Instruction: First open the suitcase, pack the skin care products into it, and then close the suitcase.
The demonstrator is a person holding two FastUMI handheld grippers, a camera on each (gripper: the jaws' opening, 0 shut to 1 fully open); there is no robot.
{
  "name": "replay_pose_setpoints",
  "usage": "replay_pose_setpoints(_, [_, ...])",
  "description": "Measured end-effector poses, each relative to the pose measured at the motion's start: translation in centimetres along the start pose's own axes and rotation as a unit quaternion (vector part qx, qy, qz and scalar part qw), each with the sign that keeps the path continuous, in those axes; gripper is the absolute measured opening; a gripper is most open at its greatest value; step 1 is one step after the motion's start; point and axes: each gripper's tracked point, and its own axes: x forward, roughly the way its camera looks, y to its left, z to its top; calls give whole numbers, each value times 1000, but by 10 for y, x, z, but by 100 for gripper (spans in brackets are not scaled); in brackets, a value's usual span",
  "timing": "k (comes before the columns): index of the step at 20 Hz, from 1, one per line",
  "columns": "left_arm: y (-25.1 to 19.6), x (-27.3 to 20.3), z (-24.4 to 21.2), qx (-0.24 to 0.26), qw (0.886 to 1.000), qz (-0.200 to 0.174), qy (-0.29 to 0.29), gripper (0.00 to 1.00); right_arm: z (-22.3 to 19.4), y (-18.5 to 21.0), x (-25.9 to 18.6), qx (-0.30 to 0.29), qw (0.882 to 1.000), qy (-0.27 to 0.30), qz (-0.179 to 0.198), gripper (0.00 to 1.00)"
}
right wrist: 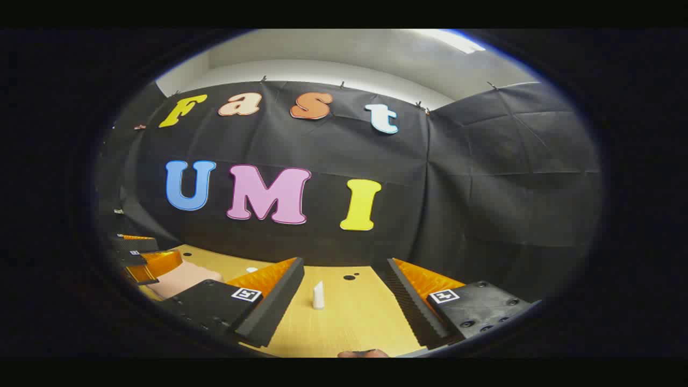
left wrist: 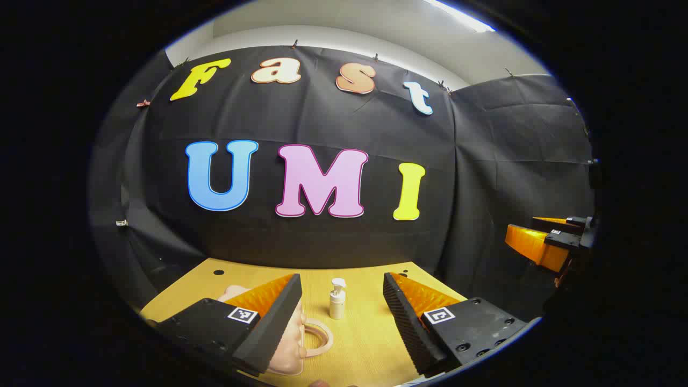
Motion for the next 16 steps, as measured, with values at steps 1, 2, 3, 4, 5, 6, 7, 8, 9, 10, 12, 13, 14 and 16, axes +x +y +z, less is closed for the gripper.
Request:
replay_pose_setpoints(1, [0, 0, 0, 1, 1000, 0, 0, 96, 1, 0, -1, 1, 1000, -1, 0, 97])
replay_pose_setpoints(2, [1, -1, 0, 4, 1000, 1, 1, 96, 0, 1, -1, 2, 1000, 1, 0, 97])
replay_pose_setpoints(3, [1, -2, 2, 7, 1000, 3, -1, 96, -1, 1, -2, 2, 1000, 2, 1, 97])
replay_pose_setpoints(4, [2, -4, 3, 10, 1000, 5, -4, 96, -2, 1, -3, 2, 1000, 2, 2, 97])
replay_pose_setpoints(5, [3, -6, 5, 14, 1000, 7, -7, 96, -2, 2, -3, 3, 1000, 2, 3, 97])
replay_pose_setpoints(6, [3, -6, 5, 17, 1000, 9, -9, 96, -1, 3, -4, 4, 1000, 2, 4, 97])
replay_pose_setpoints(7, [4, -7, 7, 21, 1000, 11, -10, 96, -2, 5, -5, 5, 1000, 2, 5, 97])
replay_pose_setpoints(8, [4, -9, 6, 24, 1000, 12, -10, 96, -2, 6, -5, 6, 1000, 1, 7, 97])
replay_pose_setpoints(9, [5, -10, 7, 25, 1000, 13, -11, 96, -2, 8, -6, 6, 1000, 1, 8, 97])
replay_pose_setpoints(10, [6, -10, 5, 24, 1000, 14, -10, 96, -3, 10, -6, 5, 1000, 1, 10, 97])
replay_pose_setpoints(12, [8, -11, 2, 20, 1000, 15, -7, 96, -4, 12, -7, 2, 1000, 3, 13, 97])
replay_pose_setpoints(13, [8, -12, 1, 17, 1000, 15, -4, 96, -4, 13, -7, 1, 1000, 3, 14, 97])
replay_pose_setpoints(14, [7, -11, -4, 14, 1000, 13, 1, 96, -3, 13, -7, 2, 1000, 3, 15, 97])
replay_pose_setpoints(16, [7, -8, -20, 6, 1000, 11, 22, 96, -4, 14, -8, 4, 1000, 4, 15, 97])
